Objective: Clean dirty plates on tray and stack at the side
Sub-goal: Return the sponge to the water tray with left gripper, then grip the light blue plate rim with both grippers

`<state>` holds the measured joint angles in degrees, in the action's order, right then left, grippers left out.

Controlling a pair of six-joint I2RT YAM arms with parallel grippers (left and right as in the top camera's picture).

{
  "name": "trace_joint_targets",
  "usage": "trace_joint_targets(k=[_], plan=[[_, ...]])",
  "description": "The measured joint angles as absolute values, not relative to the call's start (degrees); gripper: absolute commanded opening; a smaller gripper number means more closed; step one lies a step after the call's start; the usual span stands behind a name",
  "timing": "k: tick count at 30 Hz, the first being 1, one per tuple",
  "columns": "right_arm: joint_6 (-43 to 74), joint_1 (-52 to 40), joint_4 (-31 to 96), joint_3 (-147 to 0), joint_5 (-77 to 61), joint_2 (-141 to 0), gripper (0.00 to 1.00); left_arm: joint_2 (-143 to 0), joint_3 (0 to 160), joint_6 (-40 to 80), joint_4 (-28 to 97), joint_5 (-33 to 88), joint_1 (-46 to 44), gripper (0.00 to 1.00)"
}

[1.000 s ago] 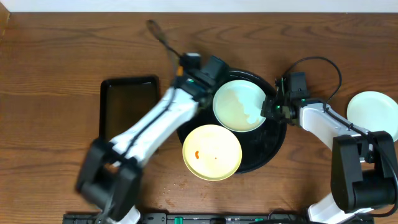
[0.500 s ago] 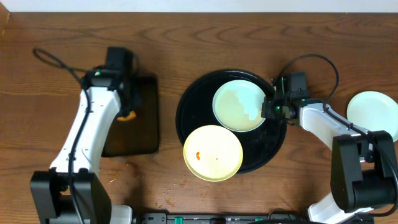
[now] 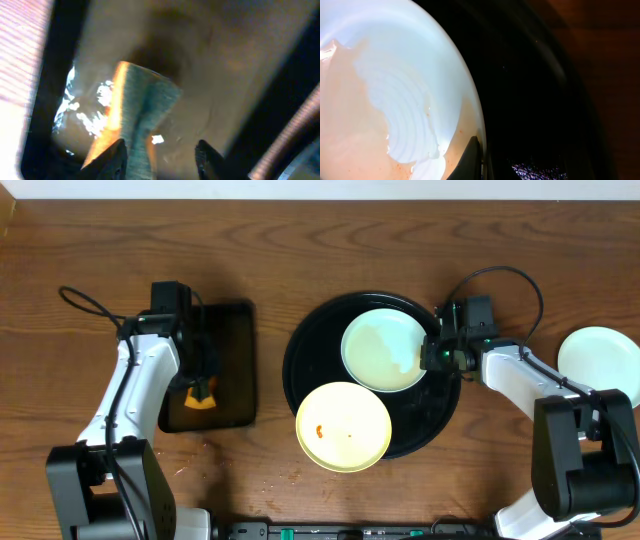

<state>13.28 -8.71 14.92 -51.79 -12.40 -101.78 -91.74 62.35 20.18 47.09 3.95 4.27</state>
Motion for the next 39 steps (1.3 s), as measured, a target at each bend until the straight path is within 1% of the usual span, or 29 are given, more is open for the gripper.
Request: trace_joint_targets(k=[3,6,7,9,12,15,20,25,29,32,36,37,39], plan=[[11.62,-8.71,14.24,-51.79,-13.39,-101.95,0.01,-91.72,62.92,19.68,46.76,9.23,3.99,0.51],[9.67,-8.71,13.34,-51.70,-15.07,-102.28,0.01,-91.64,63.61,19.49,43.68,14.09,2.48,0.53],[9.28,-8.71,13.17,-51.68,-15.53,-102.39,0.01,-91.59,63.75,19.44,42.26,15.62,1.50,0.57],[8.64,-8.71,13.15,-51.68,-16.10,-102.43,0.01,-91.44,63.81,19.27,39.55,17.56,-1.10,0.61],[8.27,-8.71,13.08,-51.66,-16.69,-102.52,0.01,-91.39,63.88,19.44,36.75,18.02,-5.54,0.59],[8.03,-8.71,13.52,-51.66,-17.08,-102.54,0.01,-91.39,63.90,19.42,36.73,15.51,-9.78,0.59],[7.99,-8.71,13.87,-51.66,-17.39,-102.54,0.01,-91.39,63.90,19.53,36.95,12.03,-11.14,0.59],[7.94,-8.71,13.61,-51.66,-17.58,-102.54,0.01,-91.39,63.92,19.68,31.66,15.68,-12.75,0.60],[7.51,-8.71,12.47,-51.44,-19.20,-102.76,0.01,-91.66,63.92,19.66,26.59,17.02,-17.69,0.59],[7.22,-8.71,12.47,-51.24,-20.25,-102.76,0.01,-93.56,63.92,19.75,23.64,17.08,-20.60,0.50],[7.11,-8.71,12.62,-51.16,-21.08,-102.76,0.01,-99.55,63.92,20.67,21.06,17.30,-22.39,0.42],[7.11,-8.73,12.64,-51.16,-21.15,-102.76,0.01,-101.10,63.92,20.88,20.47,17.32,-22.61,0.40],[7.09,-8.71,12.67,-51.16,-21.26,-102.76,0.01,-104.86,63.90,21.34,19.86,18.06,-22.92,0.39]])
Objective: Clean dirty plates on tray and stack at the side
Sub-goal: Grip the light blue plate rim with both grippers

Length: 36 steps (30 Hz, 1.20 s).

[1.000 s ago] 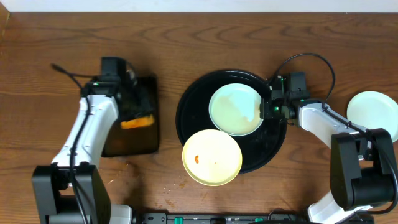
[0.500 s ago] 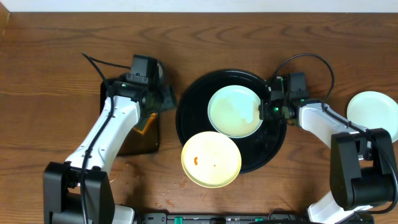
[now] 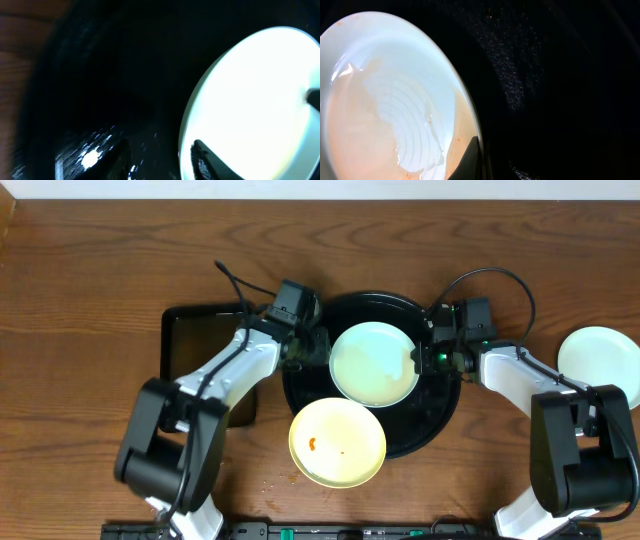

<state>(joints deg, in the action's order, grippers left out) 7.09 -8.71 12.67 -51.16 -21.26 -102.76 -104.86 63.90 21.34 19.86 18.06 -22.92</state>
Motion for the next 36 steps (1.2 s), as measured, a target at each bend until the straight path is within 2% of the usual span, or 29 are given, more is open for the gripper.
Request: trace_joint_targets(k=[3,6,7,8,16,21,24,36], plan=[[7.09,-8.71,12.69,-51.13,-21.30,-102.76,0.01,-107.24,63.88,21.30,17.61,20.71,-23.05,0.31],[7.09,-8.71,12.69,-51.13,-21.45,-102.76,0.01,-108.40,63.88,21.56,17.45,21.98,-23.09,0.19],[7.09,-8.71,12.73,-51.13,-21.58,-102.76,0.01,-108.99,63.88,21.50,17.41,22.37,-23.09,0.10],[7.09,-8.71,12.71,-51.13,-21.85,-102.76,0.01,-109.60,63.88,21.56,17.28,22.96,-23.09,0.08],[7.09,-8.75,12.84,-51.13,-22.81,-102.76,0.01,-111.22,64.03,21.87,16.73,24.88,-23.35,0.08],[6.20,-8.62,13.76,-51.13,-24.43,-102.76,0.17,-111.44,64.27,21.85,16.82,24.75,-23.35,0.08],[5.30,-7.64,15.40,-51.11,-26.70,-102.76,0.22,-111.83,64.71,21.87,16.67,24.77,-23.35,0.08],[0.93,-2.11,19.68,-50.92,-39.46,-104.42,0.24,-112.12,64.95,22.04,15.99,24.77,-23.35,0.07]])
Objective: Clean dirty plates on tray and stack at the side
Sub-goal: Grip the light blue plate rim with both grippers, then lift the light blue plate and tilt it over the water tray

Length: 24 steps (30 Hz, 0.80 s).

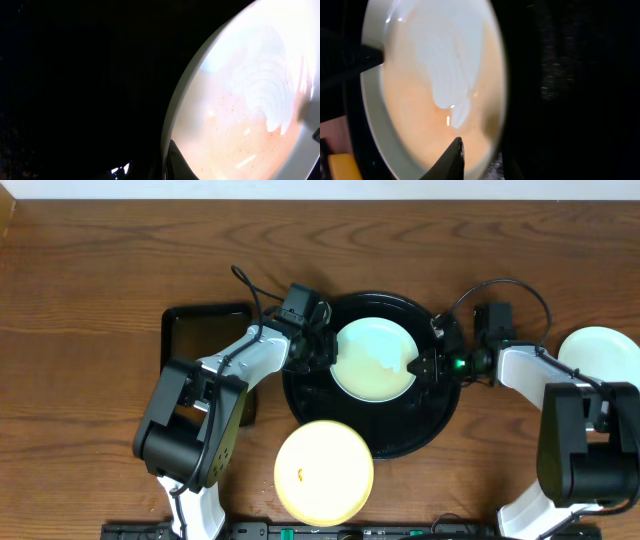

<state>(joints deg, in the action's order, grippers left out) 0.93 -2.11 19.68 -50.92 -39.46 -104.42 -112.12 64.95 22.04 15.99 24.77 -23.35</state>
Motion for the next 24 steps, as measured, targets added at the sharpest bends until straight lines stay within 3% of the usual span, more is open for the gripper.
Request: trace_joint_targets(k=[6,12,14,16,19,24], plan=[[0.54,-2.68,16.69,-50.92,-42.52,-106.26,0.24,-112.12,64.95,22.06,15.92,24.82,-23.35,0.08],[1.52,-2.83,13.15,-50.92,-46.06,-108.20,0.15,-112.14,64.95,22.02,15.84,24.88,-23.35,0.08],[2.22,-2.83,12.93,-50.92,-46.17,-108.27,0.08,-112.14,64.95,22.00,15.84,24.86,-23.35,0.08],[3.57,-2.57,12.82,-50.94,-46.65,-108.27,0.01,-112.12,64.95,21.91,15.88,24.75,-23.29,0.22],[5.89,-2.50,12.73,-50.94,-47.86,-108.27,0.01,-111.94,65.36,21.45,16.21,25.34,-23.44,0.36],[11.05,-2.17,12.80,-50.96,-48.69,-108.27,0.01,-109.62,65.49,20.93,21.85,23.99,-22.33,0.48]])
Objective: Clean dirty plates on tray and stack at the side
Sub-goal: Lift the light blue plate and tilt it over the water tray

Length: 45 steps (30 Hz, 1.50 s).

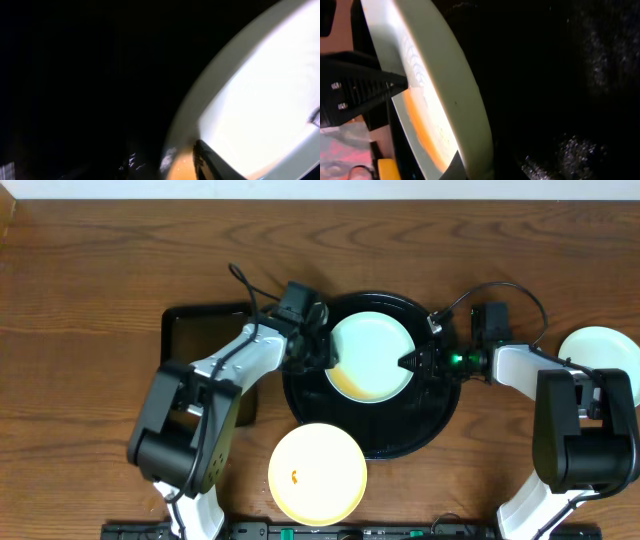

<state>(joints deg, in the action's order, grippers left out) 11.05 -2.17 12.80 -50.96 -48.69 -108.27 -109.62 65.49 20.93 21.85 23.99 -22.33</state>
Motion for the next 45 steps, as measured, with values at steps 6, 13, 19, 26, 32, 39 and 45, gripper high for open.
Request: trace_joint_targets(k=[6,13,19,26,32,39,45], plan=[[17.17,-2.66,12.91,-50.96,-48.64,-107.24,0.01,-99.35,65.25,20.80,28.03,22.52,-17.17,0.56],[23.70,-7.40,13.32,-55.37,-48.12,-104.20,0.01,-82.17,65.28,19.44,36.14,21.96,-7.38,0.57],[28.75,-15.42,12.10,-62.74,-43.48,-103.39,0.01,-72.05,65.28,18.46,43.29,20.45,2.28,0.57],[31.40,-30.06,3.55,-68.77,-30.46,-103.37,0.01,-65.45,65.28,17.96,48.16,19.94,8.62,0.57],[28.10,-42.39,-6.94,-69.32,-13.89,-103.46,0.01,-62.78,65.28,17.93,49.15,19.66,9.69,0.57],[11.70,-51.07,-15.79,-69.49,-1.48,-103.90,0.01,-59.16,65.28,17.93,49.32,18.57,9.72,0.57],[1.41,-52.66,-16.97,-69.49,3.60,-104.27,0.01,-56.29,65.28,17.93,49.58,17.65,9.69,0.57]])
